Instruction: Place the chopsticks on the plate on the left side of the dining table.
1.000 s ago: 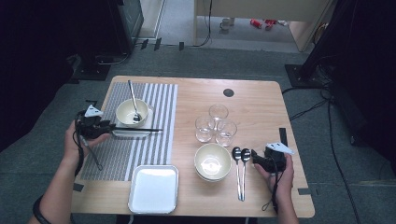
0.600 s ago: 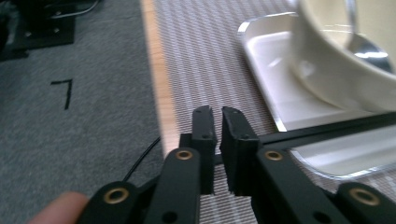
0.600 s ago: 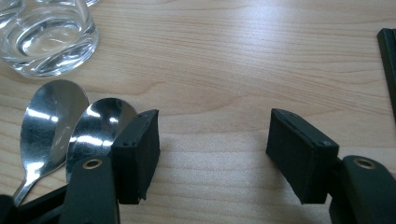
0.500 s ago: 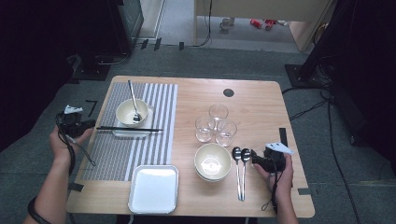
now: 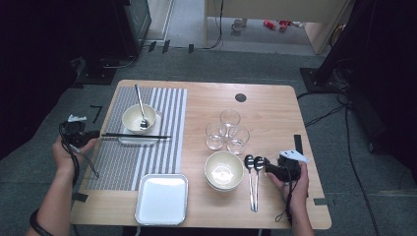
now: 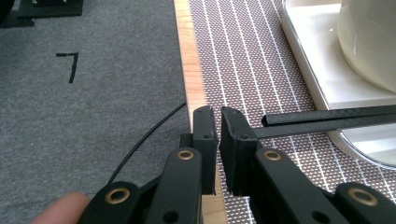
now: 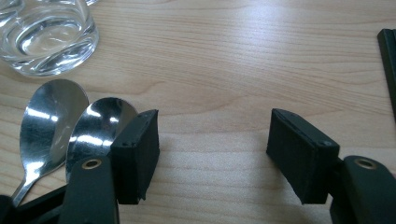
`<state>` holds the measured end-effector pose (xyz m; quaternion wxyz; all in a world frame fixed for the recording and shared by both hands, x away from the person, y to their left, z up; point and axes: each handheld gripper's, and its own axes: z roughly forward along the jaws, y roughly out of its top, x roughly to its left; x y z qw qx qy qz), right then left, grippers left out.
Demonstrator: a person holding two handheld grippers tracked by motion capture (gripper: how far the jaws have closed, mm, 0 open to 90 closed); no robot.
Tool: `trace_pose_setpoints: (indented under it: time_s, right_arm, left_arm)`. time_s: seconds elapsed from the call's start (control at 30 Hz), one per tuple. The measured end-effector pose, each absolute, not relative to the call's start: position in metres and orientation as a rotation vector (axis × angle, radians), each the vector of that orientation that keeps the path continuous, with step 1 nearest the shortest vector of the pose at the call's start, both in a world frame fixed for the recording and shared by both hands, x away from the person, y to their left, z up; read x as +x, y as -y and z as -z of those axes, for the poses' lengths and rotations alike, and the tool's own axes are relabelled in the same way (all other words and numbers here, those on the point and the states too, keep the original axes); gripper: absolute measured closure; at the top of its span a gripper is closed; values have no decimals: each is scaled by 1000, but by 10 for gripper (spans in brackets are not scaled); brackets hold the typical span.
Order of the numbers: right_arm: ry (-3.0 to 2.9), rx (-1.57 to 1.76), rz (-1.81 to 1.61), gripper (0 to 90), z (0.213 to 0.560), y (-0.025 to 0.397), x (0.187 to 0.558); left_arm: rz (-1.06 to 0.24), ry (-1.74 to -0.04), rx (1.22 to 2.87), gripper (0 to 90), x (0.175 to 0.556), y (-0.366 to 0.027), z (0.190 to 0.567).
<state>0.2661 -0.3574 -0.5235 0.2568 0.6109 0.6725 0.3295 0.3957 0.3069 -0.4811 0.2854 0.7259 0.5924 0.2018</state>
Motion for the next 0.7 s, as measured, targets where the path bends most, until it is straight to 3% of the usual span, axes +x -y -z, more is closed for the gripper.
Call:
trace_pose_setpoints:
  time_s: [0.7]
  right_arm:
    - [-1825,1657,-895,344,524,358,266]
  left_arm:
    - [-520,-1566,1961,842,397,-297,483]
